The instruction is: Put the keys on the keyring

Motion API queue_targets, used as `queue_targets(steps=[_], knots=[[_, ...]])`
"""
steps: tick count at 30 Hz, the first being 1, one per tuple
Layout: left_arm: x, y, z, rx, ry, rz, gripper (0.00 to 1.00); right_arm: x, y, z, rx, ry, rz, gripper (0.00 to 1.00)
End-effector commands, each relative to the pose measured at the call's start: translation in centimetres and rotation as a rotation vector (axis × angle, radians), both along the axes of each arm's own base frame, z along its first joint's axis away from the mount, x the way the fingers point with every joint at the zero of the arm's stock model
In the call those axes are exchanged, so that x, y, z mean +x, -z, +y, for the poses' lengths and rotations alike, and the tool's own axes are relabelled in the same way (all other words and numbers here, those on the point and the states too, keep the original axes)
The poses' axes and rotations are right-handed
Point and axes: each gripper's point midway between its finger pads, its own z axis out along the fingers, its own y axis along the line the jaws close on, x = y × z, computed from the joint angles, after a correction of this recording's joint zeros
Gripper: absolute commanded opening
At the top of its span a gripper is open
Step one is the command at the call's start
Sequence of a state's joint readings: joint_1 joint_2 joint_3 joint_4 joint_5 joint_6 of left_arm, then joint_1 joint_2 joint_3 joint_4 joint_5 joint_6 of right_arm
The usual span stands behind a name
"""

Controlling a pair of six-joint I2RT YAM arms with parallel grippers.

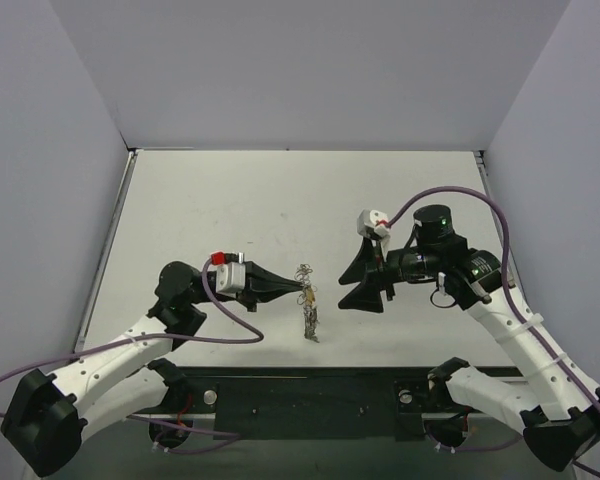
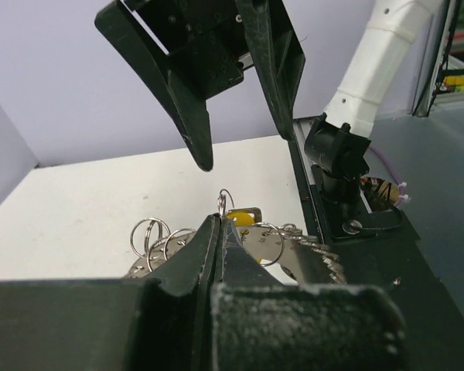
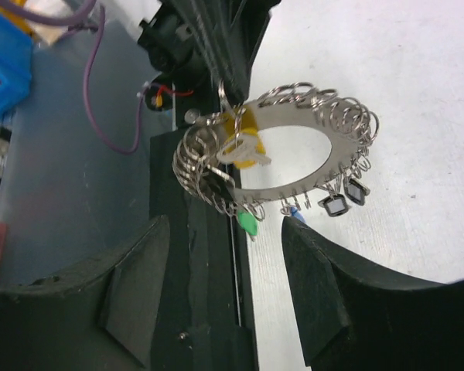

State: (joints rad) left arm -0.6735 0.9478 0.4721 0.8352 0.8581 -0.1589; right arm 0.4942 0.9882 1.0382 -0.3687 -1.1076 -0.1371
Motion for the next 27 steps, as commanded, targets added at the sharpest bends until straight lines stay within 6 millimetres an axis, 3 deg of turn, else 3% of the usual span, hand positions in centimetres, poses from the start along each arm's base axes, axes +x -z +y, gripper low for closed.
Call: queue_targets(steps=[1, 3, 8, 12, 17, 21, 27], knots=[[-2.0, -3.3, 0.6, -0.021, 0.048, -0.214, 0.00, -3.4, 0.4, -0.8, -0.027, -0.183, -0.176, 0.55], [-2.4, -3.3, 0.7, -0.021, 0.062, -0.220, 0.00, -3.3, 0.8, -1.1, -0.063, -0.180, -0.230, 0.56], [-3.7, -3.7, 0.5, -0.047, 0.135, -0.219, 0.00, -3.4, -0.4, -1.1, -0.071, -0.204, -0.337, 0.56], [-4.2, -4.0, 0.1, -0.058, 0.197, -0.215, 0.00, -3.7, 0.5, -0.8, -0.083, -0.213, -0.346, 0.55], [-3.9, -3.0, -0.3, -0.076, 0.222, -0.170, 0.00, -3.7, 1.2, 0.9, -0.076, -0.218, -0.322, 0.54], [-3.8, -2.6, -0.3, -0.093, 0.212, -0.158, 0.00, -2.4, 1.5, 2.1, -0.079, -0.145, -0.283, 0.54], [-3.4, -2.1, -0.3, -0.078, 0.186, -0.158, 0.00, -1.5, 0.3, 3.9, 0.032, -0.062, -0.184, 0.48]])
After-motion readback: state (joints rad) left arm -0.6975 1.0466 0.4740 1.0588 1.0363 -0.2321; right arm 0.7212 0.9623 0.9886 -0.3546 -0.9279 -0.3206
